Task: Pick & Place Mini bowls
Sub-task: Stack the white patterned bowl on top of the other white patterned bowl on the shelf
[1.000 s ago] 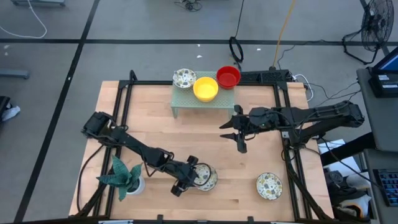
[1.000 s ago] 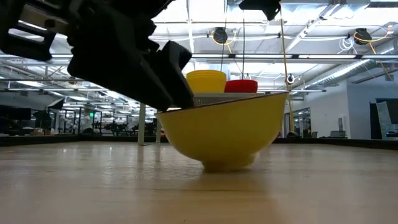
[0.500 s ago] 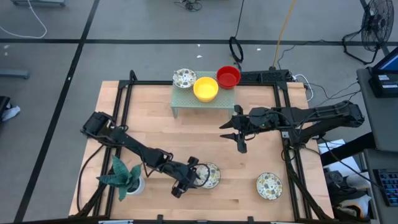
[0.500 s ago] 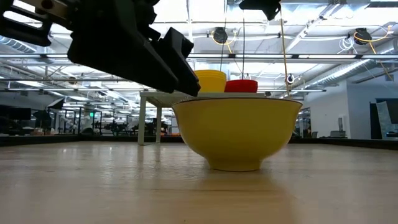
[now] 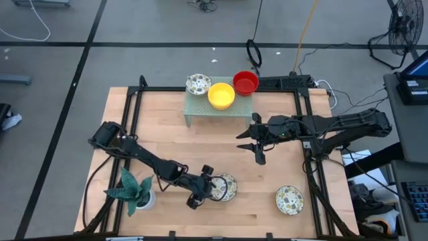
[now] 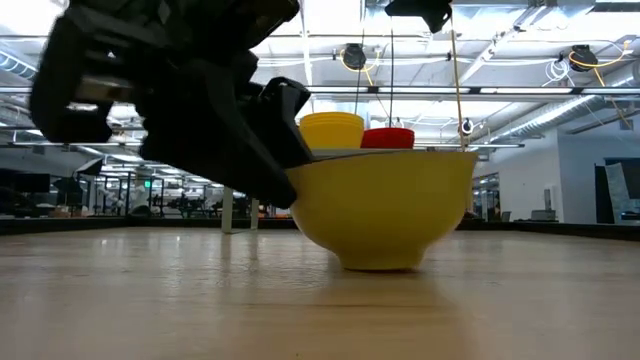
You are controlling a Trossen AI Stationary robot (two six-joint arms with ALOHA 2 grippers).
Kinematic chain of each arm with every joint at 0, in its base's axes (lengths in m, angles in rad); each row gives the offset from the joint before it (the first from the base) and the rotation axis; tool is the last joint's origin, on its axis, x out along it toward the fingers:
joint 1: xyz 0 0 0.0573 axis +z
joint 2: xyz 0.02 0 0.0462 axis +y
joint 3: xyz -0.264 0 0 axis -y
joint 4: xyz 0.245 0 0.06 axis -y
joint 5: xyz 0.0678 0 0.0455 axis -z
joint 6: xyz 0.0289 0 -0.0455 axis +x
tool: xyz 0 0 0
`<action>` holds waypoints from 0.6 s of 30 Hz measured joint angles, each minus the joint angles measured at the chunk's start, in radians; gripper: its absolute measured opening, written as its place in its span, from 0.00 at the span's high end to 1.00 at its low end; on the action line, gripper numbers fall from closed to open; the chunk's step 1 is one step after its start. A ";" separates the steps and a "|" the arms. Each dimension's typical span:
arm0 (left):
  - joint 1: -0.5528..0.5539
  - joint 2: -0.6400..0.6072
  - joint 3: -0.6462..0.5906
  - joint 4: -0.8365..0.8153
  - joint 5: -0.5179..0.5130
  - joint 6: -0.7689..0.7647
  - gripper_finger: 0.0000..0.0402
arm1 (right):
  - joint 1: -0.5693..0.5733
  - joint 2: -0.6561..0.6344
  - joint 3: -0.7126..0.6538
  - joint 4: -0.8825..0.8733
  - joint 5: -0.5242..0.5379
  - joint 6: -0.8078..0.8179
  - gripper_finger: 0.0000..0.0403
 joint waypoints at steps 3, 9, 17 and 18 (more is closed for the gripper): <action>0.000 0.011 0.001 0.006 -0.052 0.029 0.53 | 0.000 0.000 0.000 0.000 0.000 0.000 0.64; 0.010 0.013 0.000 -0.008 -0.254 0.098 0.53 | 0.000 0.000 0.000 -0.004 0.000 0.000 0.64; 0.019 0.013 0.042 -0.065 -0.262 0.127 0.73 | 0.000 0.000 0.000 -0.007 0.000 0.000 0.64; 0.021 0.013 0.052 -0.084 -0.262 0.120 0.78 | 0.000 0.000 0.000 -0.007 0.000 0.000 0.64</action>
